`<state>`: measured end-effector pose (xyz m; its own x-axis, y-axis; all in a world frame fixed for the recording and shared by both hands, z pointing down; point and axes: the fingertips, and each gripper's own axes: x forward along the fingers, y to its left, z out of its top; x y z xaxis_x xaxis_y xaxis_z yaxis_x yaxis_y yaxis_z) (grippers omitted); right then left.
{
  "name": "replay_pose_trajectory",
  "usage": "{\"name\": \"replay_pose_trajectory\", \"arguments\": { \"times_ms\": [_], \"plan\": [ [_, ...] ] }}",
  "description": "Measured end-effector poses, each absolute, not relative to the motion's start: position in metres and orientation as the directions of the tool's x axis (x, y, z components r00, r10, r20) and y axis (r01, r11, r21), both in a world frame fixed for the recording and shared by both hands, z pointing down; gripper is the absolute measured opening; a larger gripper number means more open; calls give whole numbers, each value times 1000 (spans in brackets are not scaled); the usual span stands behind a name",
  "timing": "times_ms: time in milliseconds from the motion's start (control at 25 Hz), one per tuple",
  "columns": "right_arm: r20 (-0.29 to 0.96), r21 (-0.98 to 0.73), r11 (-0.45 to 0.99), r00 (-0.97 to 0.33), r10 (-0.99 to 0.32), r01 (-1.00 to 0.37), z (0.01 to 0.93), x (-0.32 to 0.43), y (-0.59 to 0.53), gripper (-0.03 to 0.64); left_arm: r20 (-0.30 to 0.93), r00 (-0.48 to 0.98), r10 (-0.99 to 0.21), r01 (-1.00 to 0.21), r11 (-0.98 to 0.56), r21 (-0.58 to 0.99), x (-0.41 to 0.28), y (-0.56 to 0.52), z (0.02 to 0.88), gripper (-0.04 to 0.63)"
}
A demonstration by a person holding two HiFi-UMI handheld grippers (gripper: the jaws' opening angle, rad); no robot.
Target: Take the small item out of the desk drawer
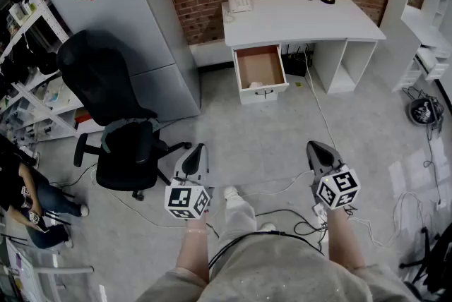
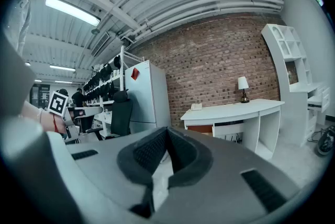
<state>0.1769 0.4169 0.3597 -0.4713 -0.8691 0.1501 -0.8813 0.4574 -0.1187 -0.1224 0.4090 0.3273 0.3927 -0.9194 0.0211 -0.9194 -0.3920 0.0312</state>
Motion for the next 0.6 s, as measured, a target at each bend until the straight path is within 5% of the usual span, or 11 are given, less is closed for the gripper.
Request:
{"name": "replay_pose_trajectory", "arguments": {
  "times_ms": [600],
  "plan": [
    [161,-136,465,-482,-861,-875,369,166,392,5,49,389,-920,-921,-387,41,-129,381,334,5]
  ]
}}
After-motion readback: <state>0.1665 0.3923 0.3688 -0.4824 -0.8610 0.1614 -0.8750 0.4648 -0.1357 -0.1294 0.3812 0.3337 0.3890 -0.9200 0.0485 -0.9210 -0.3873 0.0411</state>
